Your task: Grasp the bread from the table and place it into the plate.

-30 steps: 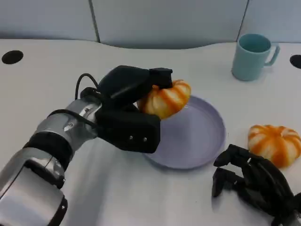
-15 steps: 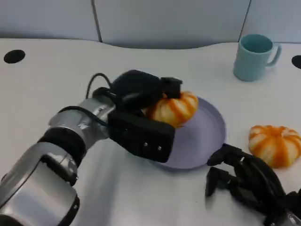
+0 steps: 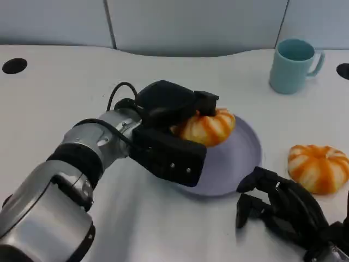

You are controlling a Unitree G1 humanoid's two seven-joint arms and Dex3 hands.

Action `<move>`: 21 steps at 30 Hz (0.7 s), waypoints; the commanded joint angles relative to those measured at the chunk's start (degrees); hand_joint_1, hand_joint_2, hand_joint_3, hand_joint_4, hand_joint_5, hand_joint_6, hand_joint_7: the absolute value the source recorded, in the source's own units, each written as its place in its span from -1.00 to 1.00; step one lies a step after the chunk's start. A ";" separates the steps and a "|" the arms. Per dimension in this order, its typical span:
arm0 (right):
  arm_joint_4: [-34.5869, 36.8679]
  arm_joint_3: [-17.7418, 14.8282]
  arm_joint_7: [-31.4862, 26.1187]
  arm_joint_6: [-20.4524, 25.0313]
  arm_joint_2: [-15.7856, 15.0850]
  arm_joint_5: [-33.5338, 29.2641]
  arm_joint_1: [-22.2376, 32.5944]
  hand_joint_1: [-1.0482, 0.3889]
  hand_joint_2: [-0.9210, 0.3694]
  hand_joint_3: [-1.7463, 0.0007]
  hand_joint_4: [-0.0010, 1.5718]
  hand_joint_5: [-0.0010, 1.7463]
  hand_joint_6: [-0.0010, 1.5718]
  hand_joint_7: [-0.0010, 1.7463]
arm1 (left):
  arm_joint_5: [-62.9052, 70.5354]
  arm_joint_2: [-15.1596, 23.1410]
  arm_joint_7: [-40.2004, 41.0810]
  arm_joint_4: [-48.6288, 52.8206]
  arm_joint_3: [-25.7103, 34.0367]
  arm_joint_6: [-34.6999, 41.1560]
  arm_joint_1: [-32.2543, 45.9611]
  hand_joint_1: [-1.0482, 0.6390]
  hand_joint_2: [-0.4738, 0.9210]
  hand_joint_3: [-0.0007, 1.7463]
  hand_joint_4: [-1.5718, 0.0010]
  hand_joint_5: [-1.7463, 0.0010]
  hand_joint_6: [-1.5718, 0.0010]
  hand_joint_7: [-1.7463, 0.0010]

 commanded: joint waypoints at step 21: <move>-3.14 0.29 -0.79 2.14 -0.96 -0.67 3.16 -0.22 -1.00 0.73 -0.16 0.84 -0.15 0.36 | -0.15 -0.29 -2.82 -0.14 -0.37 3.48 0.40 -0.30 1.00 -0.65 0.74 -0.25 0.63 0.37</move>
